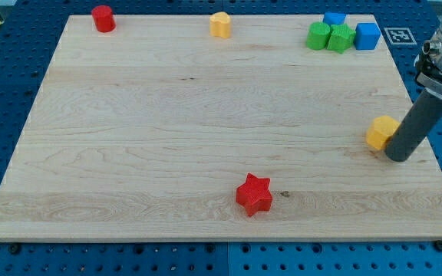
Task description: Push the yellow hexagon to the center right of the board
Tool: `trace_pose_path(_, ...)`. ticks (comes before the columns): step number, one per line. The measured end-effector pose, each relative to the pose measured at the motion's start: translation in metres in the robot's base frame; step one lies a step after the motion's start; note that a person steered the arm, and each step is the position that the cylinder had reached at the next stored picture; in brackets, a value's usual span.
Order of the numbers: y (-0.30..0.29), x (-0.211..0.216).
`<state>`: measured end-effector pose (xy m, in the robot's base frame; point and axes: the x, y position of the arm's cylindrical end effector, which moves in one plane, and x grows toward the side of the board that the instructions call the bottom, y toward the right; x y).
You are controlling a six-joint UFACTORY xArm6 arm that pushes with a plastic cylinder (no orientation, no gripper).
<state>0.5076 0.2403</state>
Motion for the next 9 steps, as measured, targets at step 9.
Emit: trace_pose_path(9, -0.039, -0.055)
